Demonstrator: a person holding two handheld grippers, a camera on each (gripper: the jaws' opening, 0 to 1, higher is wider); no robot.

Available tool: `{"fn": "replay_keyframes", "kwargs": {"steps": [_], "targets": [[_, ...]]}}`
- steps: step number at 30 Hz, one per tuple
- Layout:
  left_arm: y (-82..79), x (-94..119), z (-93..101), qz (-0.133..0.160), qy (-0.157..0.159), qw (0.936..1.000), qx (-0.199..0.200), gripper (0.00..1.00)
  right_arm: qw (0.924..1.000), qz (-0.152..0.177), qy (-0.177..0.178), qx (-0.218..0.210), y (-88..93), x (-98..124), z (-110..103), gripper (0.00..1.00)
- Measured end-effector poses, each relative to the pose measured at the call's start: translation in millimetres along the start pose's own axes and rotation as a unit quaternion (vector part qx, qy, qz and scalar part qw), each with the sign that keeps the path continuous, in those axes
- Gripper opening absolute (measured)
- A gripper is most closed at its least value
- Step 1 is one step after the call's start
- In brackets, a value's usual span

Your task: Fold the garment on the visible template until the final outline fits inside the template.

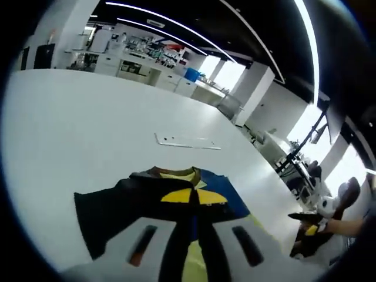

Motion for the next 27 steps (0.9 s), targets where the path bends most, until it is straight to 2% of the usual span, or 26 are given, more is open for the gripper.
{"fn": "replay_keyframes", "kwargs": {"steps": [5, 15, 22, 27], "targets": [[9.7, -23.4, 23.0, -0.001, 0.016, 0.9998, 0.008, 0.00, 0.9999, 0.001, 0.001, -0.010, 5.4, 2.7, 3.7, 0.87], [29.6, -67.5, 55.1, -0.013, 0.041, 0.9989, 0.018, 0.00, 0.9995, 0.005, 0.010, -0.029, 14.0, 10.1, 12.3, 0.86], [53.2, -103.9, 74.5, -0.044, 0.073, 0.9963, 0.014, 0.00, 0.9991, 0.010, 0.015, -0.038, 16.1, 12.4, 12.2, 0.86], [75.7, -118.7, 82.0, -0.071, 0.087, 0.9936, 0.011, 0.00, 0.9989, 0.011, 0.017, -0.043, 17.8, 13.1, 14.8, 0.86]]}}
Point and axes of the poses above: the point that each gripper's makers call its tool centre point, and the gripper's own axes: x roughly backward along the fingers, z roughly to its right, y roughly out of its underside, the point moved 9 cm from there along x, roughly backward along the fingers, and after that the axes turned 5 degrees about z, right-handed, at the moved point
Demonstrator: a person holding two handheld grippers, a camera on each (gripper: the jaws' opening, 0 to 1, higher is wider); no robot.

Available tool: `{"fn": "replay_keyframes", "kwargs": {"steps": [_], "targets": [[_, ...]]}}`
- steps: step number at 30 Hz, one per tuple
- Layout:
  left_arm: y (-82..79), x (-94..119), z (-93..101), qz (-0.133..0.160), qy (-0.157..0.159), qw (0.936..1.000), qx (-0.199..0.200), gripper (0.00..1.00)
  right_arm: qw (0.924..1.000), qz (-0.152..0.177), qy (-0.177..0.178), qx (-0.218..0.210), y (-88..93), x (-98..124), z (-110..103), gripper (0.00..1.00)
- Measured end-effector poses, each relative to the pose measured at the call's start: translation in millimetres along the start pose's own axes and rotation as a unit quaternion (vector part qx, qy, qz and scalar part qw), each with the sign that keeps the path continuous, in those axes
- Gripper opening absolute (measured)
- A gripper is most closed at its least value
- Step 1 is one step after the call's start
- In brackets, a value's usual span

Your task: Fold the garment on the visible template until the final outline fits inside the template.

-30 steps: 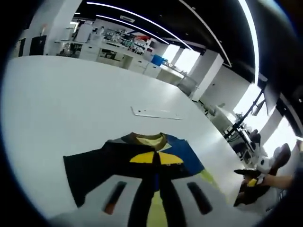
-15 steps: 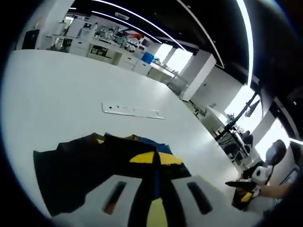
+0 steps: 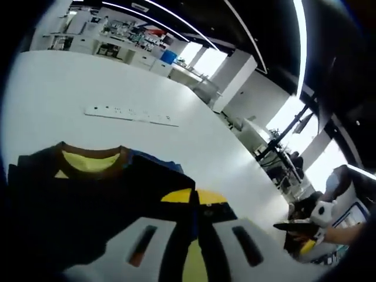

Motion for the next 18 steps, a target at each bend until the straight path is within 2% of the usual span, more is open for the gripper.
{"fn": "replay_keyframes", "kwargs": {"steps": [5, 9, 13, 18], "targets": [[20.3, -9.3, 4.3, -0.024, 0.009, 0.9997, 0.001, 0.00, 1.0000, 0.001, 0.002, -0.006, 2.8, 0.4, 1.5, 0.86], [33.2, -16.5, 5.9, -0.042, 0.004, 0.9991, -0.003, 0.00, 0.9999, -0.002, 0.003, -0.010, 5.5, 0.8, 2.8, 0.86], [39.9, -23.5, 5.1, -0.060, 0.003, 0.9980, -0.020, 0.00, 0.9999, -0.001, 0.004, -0.013, 6.5, 1.9, 2.7, 0.86], [43.0, -27.6, 2.3, -0.065, -0.003, 0.9976, -0.024, 0.00, 0.9998, 0.001, 0.007, -0.018, 7.7, 2.6, 3.9, 0.86]]}}
Point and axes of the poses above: the point that each gripper's makers call its tool centre point, and the gripper's own axes: x roughly backward along the fingers, z roughly to its right, y roughly out of its underside, the point moved 9 cm from there along x, roughly backward along the fingers, and after that the axes turned 5 degrees about z, right-handed, at the moved point
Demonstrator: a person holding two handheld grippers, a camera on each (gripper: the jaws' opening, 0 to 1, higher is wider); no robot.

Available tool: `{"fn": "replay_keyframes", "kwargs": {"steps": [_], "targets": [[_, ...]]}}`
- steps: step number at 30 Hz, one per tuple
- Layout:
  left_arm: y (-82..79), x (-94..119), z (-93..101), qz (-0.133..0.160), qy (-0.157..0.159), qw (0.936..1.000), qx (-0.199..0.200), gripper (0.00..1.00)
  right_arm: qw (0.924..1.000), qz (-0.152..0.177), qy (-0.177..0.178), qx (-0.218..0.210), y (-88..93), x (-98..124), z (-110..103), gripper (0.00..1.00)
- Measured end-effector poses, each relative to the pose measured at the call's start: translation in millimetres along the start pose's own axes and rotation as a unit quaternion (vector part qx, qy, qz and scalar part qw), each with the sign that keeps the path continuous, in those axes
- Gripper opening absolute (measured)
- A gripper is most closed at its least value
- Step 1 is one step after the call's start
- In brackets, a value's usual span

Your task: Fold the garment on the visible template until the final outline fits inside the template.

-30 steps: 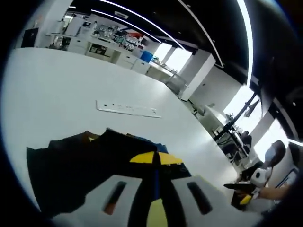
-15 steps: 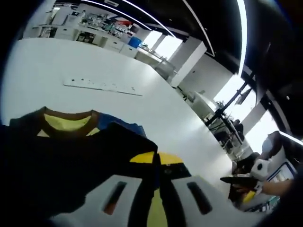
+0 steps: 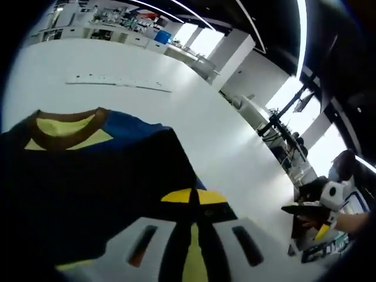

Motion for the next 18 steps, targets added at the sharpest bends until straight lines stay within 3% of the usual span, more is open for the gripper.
{"fn": "replay_keyframes", "kwargs": {"steps": [3, 6, 8, 12, 18], "targets": [[-0.2, -0.4, 0.3, 0.007, 0.002, 0.9999, -0.013, 0.00, 1.0000, 0.000, -0.001, -0.002, 1.2, 0.0, -0.5, 0.86], [1.2, -0.4, 4.1, 0.008, 0.014, 0.9984, -0.055, 0.05, 1.0000, -0.003, -0.002, -0.002, 2.6, -1.0, -1.1, 0.86], [3.1, 1.0, 6.1, 0.012, 0.012, 0.9974, -0.071, 0.22, 1.0000, -0.002, -0.004, -0.001, 1.7, -1.4, -1.3, 0.86], [3.5, 5.4, 7.6, 0.018, 0.021, 0.9939, -0.107, 0.41, 1.0000, -0.002, -0.007, 0.000, -0.1, -3.9, -2.9, 0.86], [-3.2, 18.3, 2.3, 0.041, 0.023, 0.9915, -0.121, 0.83, 0.9999, -0.007, -0.015, 0.005, -2.4, -8.8, -6.2, 0.86]]}}
Point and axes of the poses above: the point that each gripper's makers call its tool centre point, and the gripper's own axes: x roughly backward along the fingers, z roughly to its right, y roughly out of its underside, the point moved 9 cm from there along x, roughly backward along the fingers, and after that the axes turned 5 degrees about z, right-handed, at the moved point
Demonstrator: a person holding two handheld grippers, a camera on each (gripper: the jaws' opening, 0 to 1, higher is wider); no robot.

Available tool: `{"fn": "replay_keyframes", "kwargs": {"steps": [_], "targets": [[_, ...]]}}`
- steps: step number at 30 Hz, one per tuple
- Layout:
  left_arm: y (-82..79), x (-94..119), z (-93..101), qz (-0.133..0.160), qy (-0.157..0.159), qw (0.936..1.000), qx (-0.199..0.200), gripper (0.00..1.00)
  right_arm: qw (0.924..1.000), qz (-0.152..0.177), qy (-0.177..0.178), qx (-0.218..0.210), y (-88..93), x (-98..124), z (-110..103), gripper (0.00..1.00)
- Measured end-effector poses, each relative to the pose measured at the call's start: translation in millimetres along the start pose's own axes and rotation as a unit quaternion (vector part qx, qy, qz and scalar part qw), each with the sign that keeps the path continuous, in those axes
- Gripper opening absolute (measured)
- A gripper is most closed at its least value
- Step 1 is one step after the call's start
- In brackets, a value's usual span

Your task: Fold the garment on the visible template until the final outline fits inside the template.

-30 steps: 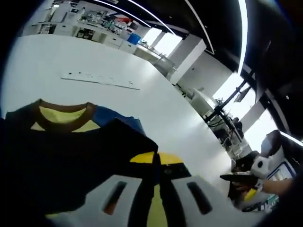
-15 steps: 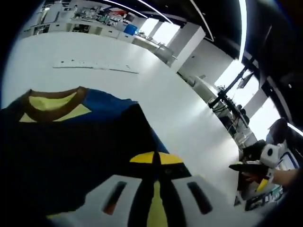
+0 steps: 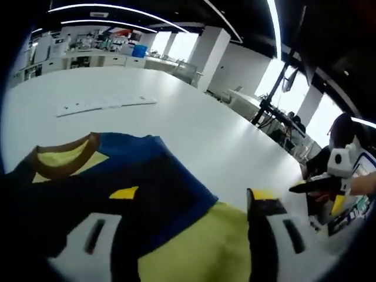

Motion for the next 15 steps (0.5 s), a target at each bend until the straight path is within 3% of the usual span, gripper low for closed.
{"fn": "replay_keyframes", "kwargs": {"steps": [4, 9, 15], "targets": [[-5.7, 19.4, -0.7, 0.007, 0.005, 1.0000, 0.000, 0.99, 0.9997, -0.010, -0.015, 0.015, -4.9, -5.1, -12.7, 0.87], [-5.7, 50.7, -4.2, 0.008, -0.003, 0.9999, -0.008, 0.99, 0.9986, -0.017, -0.032, 0.038, -14.6, -16.8, -22.2, 0.87], [-5.0, 92.2, -24.7, 0.020, -0.029, 0.9993, -0.011, 0.99, 0.9959, -0.017, -0.054, 0.070, -28.2, -33.0, -34.2, 0.87]]}}
Point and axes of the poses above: the point that each gripper's makers call its tool centre point, and the gripper's own axes: x roughly backward along the fingers, z roughly to its right, y roughly out of its underside, the point moved 9 cm from there along x, roughly backward along the fingers, and after that the axes turned 5 degrees about z, right-handed, at the moved point
